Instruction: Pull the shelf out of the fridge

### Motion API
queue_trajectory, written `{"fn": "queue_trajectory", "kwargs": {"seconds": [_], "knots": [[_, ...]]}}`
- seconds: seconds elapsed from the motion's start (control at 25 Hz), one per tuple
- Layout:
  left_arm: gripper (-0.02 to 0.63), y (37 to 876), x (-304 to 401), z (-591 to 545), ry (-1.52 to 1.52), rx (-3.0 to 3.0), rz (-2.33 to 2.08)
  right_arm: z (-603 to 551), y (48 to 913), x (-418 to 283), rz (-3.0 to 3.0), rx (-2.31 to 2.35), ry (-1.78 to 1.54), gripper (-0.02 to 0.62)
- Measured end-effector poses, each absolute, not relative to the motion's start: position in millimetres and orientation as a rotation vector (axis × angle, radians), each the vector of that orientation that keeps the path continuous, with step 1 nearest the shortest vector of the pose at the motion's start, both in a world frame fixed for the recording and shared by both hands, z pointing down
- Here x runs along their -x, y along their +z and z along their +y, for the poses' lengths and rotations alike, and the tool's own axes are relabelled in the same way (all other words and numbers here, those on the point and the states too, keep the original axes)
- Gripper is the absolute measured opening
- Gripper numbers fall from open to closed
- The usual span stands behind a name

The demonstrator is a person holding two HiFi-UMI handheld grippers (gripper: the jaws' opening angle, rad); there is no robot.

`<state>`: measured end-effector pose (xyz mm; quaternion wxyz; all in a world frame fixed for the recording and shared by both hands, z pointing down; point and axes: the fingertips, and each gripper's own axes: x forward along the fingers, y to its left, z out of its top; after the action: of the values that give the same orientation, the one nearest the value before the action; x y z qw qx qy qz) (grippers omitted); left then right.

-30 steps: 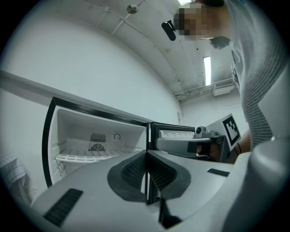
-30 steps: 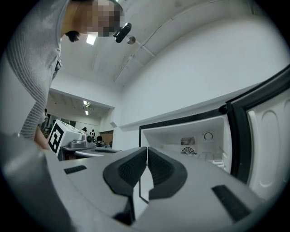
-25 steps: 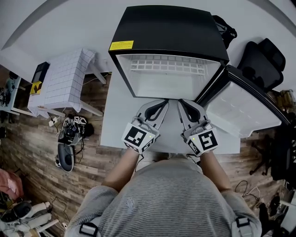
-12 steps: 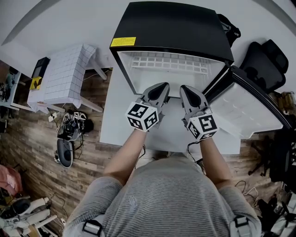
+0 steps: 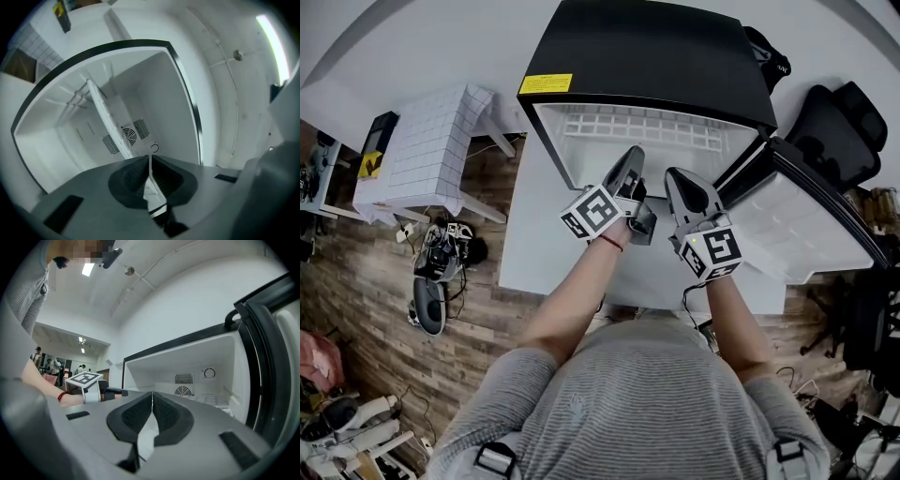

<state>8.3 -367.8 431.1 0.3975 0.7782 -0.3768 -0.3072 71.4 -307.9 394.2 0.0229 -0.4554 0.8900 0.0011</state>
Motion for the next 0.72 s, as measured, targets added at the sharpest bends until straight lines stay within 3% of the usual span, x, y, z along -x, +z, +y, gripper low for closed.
{"fn": "queue_trajectory", "kwargs": {"seconds": [0.24, 0.4, 0.72], "knots": [[0.012, 448, -19, -374, -0.86, -1.751, -0.808, -312, 391, -75, 2.753, 1.396, 0.009, 0.014], [0.086, 457, -21, -382, -0.863, -1.688, -0.808, -312, 388, -75, 2.755, 1.39, 0.015, 0.014], [0.125, 479, -20, -404, -0.863, -1.613, -0.863, -311, 389, -79, 2.776, 1.386, 0.034, 0.014]]}}
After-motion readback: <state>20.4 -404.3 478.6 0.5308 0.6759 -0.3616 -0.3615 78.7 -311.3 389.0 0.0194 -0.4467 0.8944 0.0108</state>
